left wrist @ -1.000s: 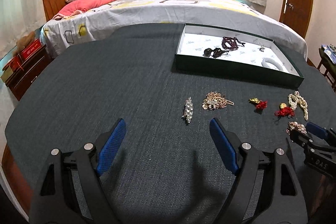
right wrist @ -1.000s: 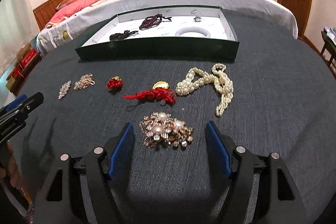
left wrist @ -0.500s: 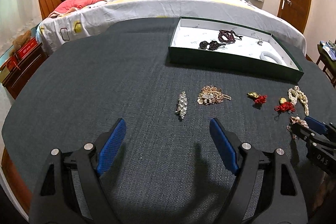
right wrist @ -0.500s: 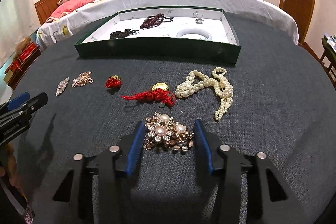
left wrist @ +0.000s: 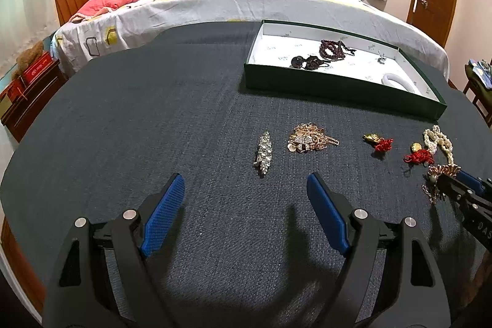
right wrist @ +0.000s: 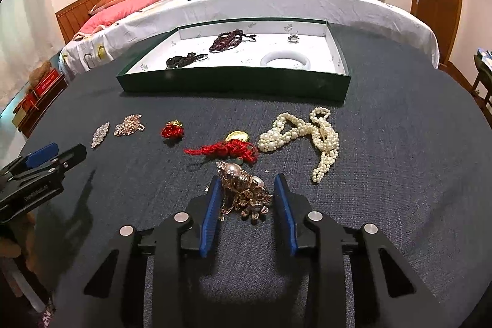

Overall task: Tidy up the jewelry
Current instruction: 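Close the right gripper on the pearl flower brooch while the left gripper hovers nearby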

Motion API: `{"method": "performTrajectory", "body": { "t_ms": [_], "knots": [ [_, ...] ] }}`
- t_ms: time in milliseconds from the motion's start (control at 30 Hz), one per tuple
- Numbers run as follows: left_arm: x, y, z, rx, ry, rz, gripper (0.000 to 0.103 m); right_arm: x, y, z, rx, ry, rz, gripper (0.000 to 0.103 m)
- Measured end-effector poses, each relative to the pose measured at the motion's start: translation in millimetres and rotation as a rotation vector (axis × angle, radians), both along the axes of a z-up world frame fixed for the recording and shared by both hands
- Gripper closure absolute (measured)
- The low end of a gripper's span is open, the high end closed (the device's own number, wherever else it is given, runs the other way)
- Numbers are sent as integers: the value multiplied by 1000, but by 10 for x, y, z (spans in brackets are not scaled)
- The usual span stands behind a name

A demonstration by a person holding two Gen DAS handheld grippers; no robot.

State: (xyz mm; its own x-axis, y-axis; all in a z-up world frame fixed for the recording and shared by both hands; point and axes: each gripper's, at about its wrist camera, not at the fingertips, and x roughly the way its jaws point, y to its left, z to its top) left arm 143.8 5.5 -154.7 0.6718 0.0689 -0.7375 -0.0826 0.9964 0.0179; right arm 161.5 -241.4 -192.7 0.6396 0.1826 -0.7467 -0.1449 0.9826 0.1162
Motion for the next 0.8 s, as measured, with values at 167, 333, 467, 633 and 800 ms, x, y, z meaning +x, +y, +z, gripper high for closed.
{"method": "performTrajectory", "body": {
  "t_ms": [167,333,467,633,800],
  "knots": [
    [16,-15,-13,1,3,-1,23,-25,25,40,28,3,24,67],
    [14,-19,-18,-1,3,1,23,-13,26,49,26,2,27,67],
    [17,-18,-18,-2,2,0,23,-1,49,23,15,11,33,67],
    [21,-17,-20,-1,4,-1,23,28,91,-2,7,22,51,67],
    [24,-19,-30,-1,7,0,23,52,110,-33,6,34,65,66]
  ]
}}
